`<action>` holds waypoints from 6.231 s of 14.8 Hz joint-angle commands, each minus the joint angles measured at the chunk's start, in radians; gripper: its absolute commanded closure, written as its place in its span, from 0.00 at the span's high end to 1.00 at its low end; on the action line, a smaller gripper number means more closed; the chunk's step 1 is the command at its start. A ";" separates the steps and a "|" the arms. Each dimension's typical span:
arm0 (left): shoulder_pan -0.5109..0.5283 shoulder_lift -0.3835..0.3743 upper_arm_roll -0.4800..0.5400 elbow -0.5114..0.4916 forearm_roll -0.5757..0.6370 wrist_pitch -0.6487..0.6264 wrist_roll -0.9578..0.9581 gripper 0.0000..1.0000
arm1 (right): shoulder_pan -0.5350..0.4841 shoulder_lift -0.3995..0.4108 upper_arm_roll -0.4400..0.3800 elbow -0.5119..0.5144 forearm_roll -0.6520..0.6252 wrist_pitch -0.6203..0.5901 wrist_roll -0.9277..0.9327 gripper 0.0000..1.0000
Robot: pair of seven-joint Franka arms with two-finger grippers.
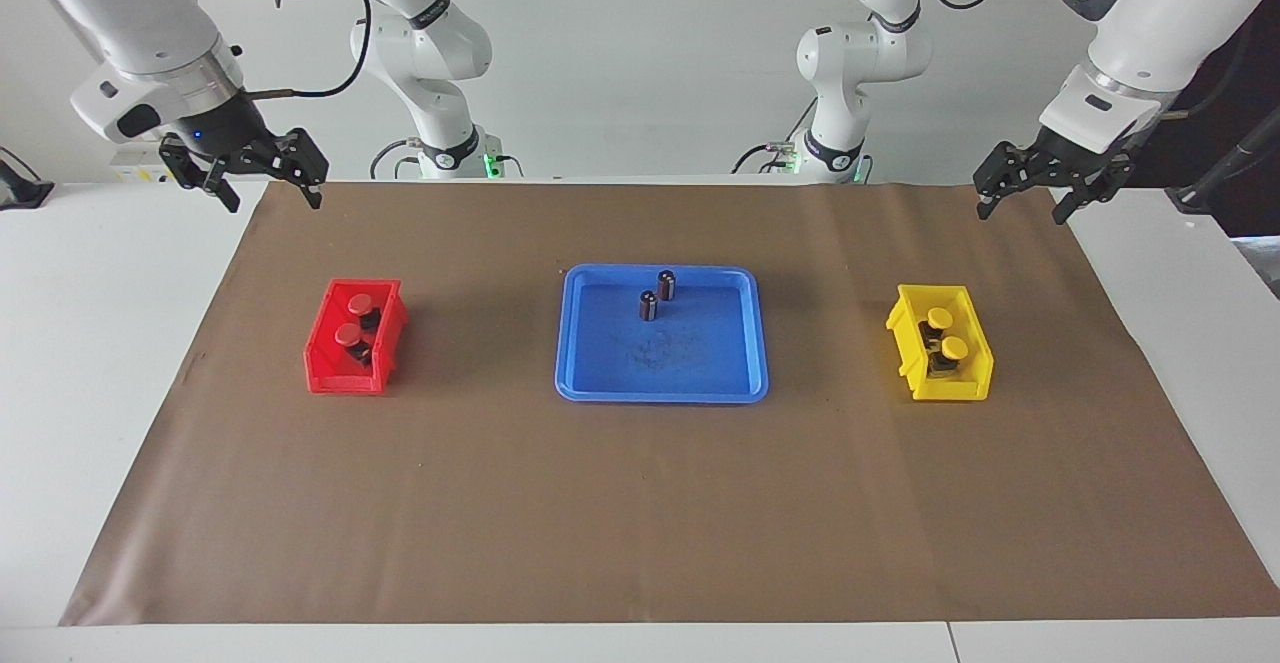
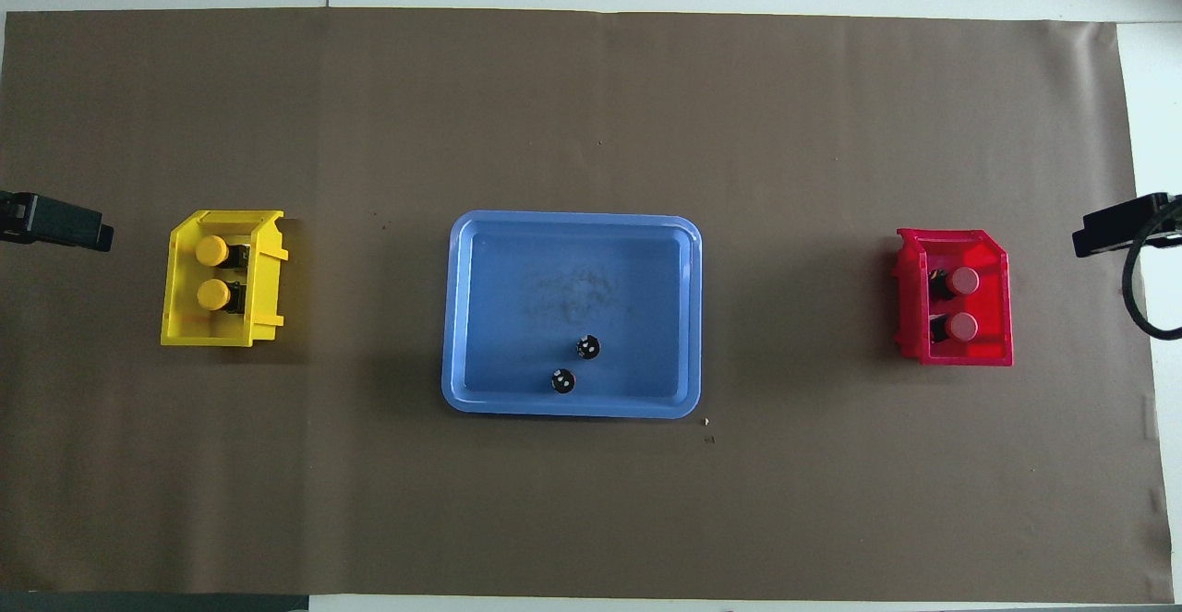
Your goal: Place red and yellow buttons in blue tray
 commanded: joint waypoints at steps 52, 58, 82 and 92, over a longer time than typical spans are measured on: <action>0.034 -0.066 0.010 -0.380 0.022 0.388 -0.003 0.93 | 0.141 0.242 0.003 0.004 0.053 0.234 0.204 0.24; 0.034 0.086 0.008 -0.404 0.008 0.579 -0.078 0.78 | 0.479 0.305 0.003 -0.012 0.068 0.487 0.707 0.21; 0.014 0.189 0.010 -0.148 -0.001 0.325 -0.088 0.01 | 0.682 0.412 0.000 -0.135 0.065 0.644 0.876 1.00; -0.464 0.155 -0.001 -0.279 -0.006 0.523 -0.742 0.02 | 0.141 0.132 -0.009 -0.150 0.051 0.280 0.210 1.00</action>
